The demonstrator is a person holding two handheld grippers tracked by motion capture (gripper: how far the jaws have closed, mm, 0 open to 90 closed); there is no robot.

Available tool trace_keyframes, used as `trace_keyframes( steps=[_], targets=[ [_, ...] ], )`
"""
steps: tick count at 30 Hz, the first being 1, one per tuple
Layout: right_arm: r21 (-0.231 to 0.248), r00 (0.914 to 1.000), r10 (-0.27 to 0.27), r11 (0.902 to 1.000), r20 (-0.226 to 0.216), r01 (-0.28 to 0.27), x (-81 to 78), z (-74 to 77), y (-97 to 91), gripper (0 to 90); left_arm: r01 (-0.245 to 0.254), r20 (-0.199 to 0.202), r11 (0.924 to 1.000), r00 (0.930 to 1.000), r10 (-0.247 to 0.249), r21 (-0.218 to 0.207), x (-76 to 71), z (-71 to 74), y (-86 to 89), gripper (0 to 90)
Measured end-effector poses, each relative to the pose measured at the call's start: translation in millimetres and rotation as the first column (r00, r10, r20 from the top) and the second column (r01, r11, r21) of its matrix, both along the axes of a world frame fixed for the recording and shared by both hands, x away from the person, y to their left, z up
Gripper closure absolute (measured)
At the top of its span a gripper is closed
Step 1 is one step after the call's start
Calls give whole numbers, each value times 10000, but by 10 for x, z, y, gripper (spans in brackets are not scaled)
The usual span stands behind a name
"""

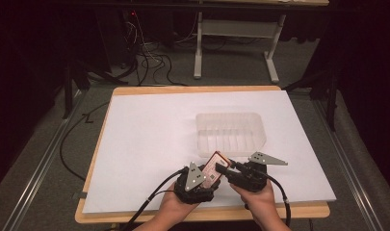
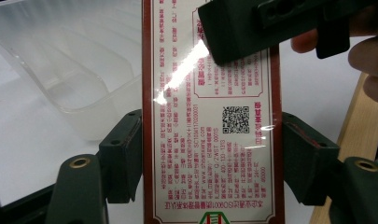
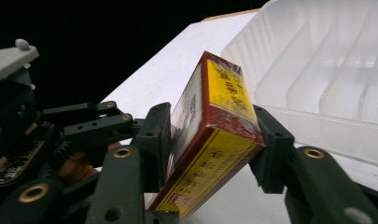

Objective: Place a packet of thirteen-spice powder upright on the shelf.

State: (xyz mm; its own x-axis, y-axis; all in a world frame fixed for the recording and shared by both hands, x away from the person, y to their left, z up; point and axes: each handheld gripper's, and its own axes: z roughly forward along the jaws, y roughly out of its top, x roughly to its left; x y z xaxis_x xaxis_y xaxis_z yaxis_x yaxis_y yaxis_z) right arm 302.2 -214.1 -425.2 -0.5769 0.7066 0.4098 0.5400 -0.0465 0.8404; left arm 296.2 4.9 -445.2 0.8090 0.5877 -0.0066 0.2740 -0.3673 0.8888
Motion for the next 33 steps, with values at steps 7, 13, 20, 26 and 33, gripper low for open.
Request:
trace_keyframes(
  steps=[7, 13, 20, 26, 33],
  targets=[
    [27, 9998, 95, 10000, 153, -95, -25, 27, 1, 623, 29, -65, 10000, 10000, -29, 25, 10, -10, -3, 324],
    [-8, 9995, 116, 9999, 301, -116, -34, 49, 23, 641, 20, -16, 10000, 10000, -20, 28, 13, -15, -5, 322],
    [-203, 9990, 63, 9998, 433, -54, -40, 50, 31, 666, 147, -277, 9999, 9995, -147, 5, 47, -23, 9, 266],
    [-235, 9977, -262, 9993, 622, 277, -40, 70, -53, 673, 242, -281, 9996, 9993, -245, -106, 61, -4, 58, 229],
    [-296, 9944, -688, 9970, 803, 714, -27, 93, -180, 677, 243, -187, 9995, 9995, -247, -223, 77, 30, 136, 229]
  ],
)
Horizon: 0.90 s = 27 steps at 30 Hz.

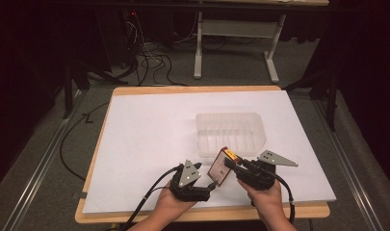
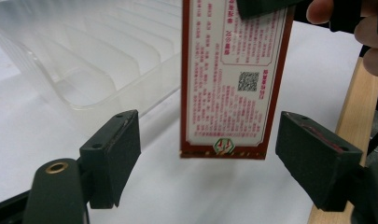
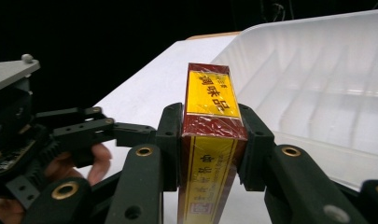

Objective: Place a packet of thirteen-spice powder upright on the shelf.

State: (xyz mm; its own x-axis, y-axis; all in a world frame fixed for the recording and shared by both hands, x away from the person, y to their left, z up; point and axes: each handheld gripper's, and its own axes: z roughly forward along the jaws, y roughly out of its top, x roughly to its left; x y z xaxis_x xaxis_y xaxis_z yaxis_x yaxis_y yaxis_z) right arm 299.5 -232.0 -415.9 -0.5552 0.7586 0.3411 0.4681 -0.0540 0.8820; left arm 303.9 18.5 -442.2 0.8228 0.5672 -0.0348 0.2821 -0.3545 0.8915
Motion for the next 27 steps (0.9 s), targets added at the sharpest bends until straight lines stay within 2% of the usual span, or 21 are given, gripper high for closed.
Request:
trace_keyframes(
  steps=[9, 10, 11, 16, 24, 26, 27],
  targets=[
    [-163, 9989, -407, 9990, 214, 410, -9, 33, -101, 679, -326, 312, 9994, 9990, 323, 90, 49, 73, 171, 248],
    [-205, 9986, -452, 9987, 257, 457, -10, 34, -111, 679, -498, 126, 9984, 9987, 501, -258, 45, 66, 172, 249],
    [-240, 9984, -483, 9985, 280, 490, -10, 37, -124, 679, -464, 343, 9988, 9984, 459, 161, 77, 77, 223, 249],
    [-396, 9966, -728, 9964, 382, 743, -23, 51, -183, 680, -863, 352, 9952, 9958, 848, 452, 172, 68, 336, 245],
    [-540, 9937, -1052, 9928, 387, 1072, -22, 51, -261, 680, -1465, 505, 9873, 9884, 1435, 613, 290, 112, 573, 242],
    [-582, 9929, -1116, 9918, 410, 1138, -26, 55, -274, 680, -1692, 585, 9831, 9845, 1653, 703, 310, 151, 675, 242],
    [-606, 9921, -1182, 9908, 428, 1207, -29, 59, -282, 680, -1845, 550, 9811, 9819, 1814, 590, 323, 174, 746, 242]
  ],
)
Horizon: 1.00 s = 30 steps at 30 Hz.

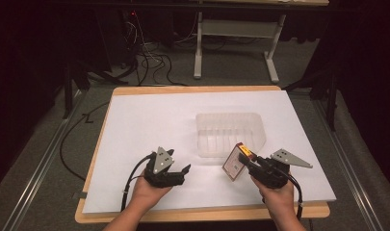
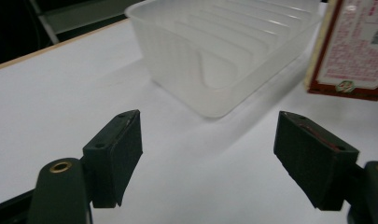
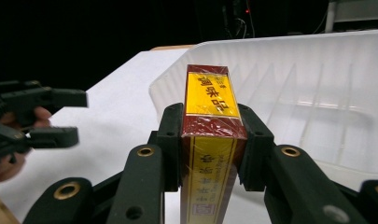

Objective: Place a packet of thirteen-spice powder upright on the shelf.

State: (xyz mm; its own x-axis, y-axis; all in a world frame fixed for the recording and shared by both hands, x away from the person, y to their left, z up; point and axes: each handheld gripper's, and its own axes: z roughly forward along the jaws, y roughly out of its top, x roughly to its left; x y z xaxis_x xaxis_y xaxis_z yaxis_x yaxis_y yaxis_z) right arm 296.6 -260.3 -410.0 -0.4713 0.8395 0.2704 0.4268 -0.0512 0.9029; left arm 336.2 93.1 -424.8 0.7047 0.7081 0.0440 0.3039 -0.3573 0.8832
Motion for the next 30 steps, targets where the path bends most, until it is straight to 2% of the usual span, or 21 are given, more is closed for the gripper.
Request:
trace_keyframes(
  steps=[2, 4, 7, 11, 15, 18, 24, 25, 30],
  targets=[
    [-10, 9999, -148, 9999, 18, 149, -8, 10, -37, 680, -378, -147, 9984, 9992, 372, -421, 32, 32, 154, 242],
    [12, 9998, -205, 9998, 43, 205, -9, 13, -52, 680, -757, -240, 9954, 9969, 745, -578, 59, 42, 292, 242],
    [-41, 9990, -432, 9991, 81, 432, -14, 23, -107, 680, -1120, -293, 9924, 9934, 1106, -503, 67, 26, 432, 242],
    [-76, 9971, -747, 9972, 110, 747, -27, 42, -193, 680, -1366, -282, 9903, 9903, 1360, -239, 37, -9, 536, 232],
    [-42, 9937, -1112, 9938, 172, 1113, -32, 69, -282, 679, -1552, -364, 9879, 9872, 1550, -32, 15, -68, 564, 209],
    [-109, 9897, -1409, 9899, 263, 1413, -49, 108, -311, 679, -1502, -544, 9886, 9873, 1494, -124, 21, -87, 539, 203],
    [-242, 9819, -1853, 9822, 396, 1864, -91, 168, -309, 679, -1414, -382, 9899, 9892, 1416, 71, 5, -93, 495, 203],
    [-192, 9789, -1990, 9796, 469, 2000, -103, 202, -310, 679, -1396, -389, 9902, 9894, 1396, 25, 1, -89, 496, 202],
    [-23, 9758, -2086, 9779, 660, 2092, -118, 249, -310, 679, -1428, -234, 9894, 9896, 1422, -272, -4, -54, 505, 207]
  ],
)
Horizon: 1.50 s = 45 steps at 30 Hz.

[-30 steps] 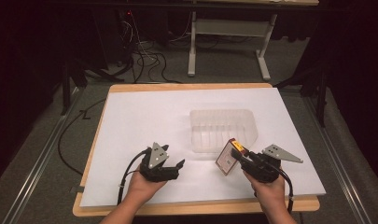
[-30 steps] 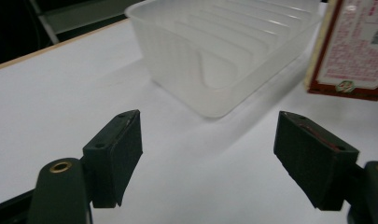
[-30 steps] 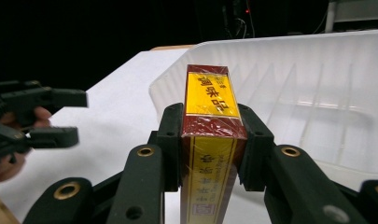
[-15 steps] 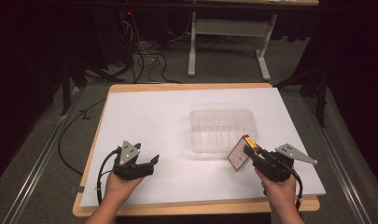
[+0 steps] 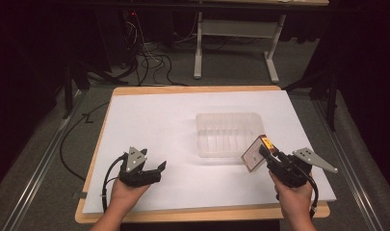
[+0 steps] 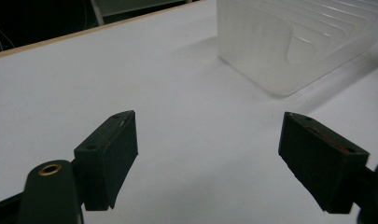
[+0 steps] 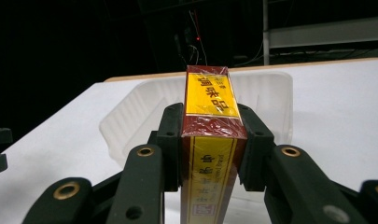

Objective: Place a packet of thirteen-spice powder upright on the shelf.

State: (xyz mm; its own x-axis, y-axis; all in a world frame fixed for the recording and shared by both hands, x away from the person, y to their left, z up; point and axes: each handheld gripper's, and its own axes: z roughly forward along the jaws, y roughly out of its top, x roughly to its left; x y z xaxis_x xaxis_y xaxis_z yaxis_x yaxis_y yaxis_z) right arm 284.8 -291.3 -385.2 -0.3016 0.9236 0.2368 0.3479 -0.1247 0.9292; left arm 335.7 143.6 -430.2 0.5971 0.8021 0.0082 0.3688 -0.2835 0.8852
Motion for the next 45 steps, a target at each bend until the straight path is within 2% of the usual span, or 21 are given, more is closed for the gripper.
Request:
trace_keyframes(
  steps=[5, 8, 12, 17, 20, 32, 37, 45],
  targets=[
    [-39, 9996, -219, 9998, 168, 220, 65, 36, 6, 679, 14, 114, 9999, 9999, -13, -132, 14, 11, -14, 210],
    [-20, 9991, -354, 9994, 231, 355, 139, 71, 26, 679, 75, 22, 9999, 10000, -75, 71, 25, -12, -29, 209],
    [-327, 9979, -584, 9977, 292, 593, 275, 139, 83, 680, 140, 77, 9994, 9999, -142, 316, 29, -27, -41, 207],
    [-407, 9968, -731, 9964, 333, 744, 360, 165, 147, 680, 138, 200, 9996, 9997, -143, 233, 6, -9, -34, 209],
    [-714, 9946, -926, 9928, 470, 958, 434, 180, 204, 679, 111, 225, 9997, 9997, -115, 209, 8, -8, -38, 209],
    [-873, 9886, -1473, 9849, 300, 1494, 795, 190, 313, 679, 134, 297, 9993, 9995, -144, 355, 5, -14, -34, 210],
    [-923, 9880, -1526, 9837, 251, 1543, 864, 186, 377, 679, 182, 275, 9992, 9994, -192, 353, 9, -18, -43, 211],
    [-750, 9881, -1533, 9852, 151, 1540, 979, 161, 522, 680, 179, 270, 9988, 9995, -191, 448, 13, -24, -43, 212]
  ],
)
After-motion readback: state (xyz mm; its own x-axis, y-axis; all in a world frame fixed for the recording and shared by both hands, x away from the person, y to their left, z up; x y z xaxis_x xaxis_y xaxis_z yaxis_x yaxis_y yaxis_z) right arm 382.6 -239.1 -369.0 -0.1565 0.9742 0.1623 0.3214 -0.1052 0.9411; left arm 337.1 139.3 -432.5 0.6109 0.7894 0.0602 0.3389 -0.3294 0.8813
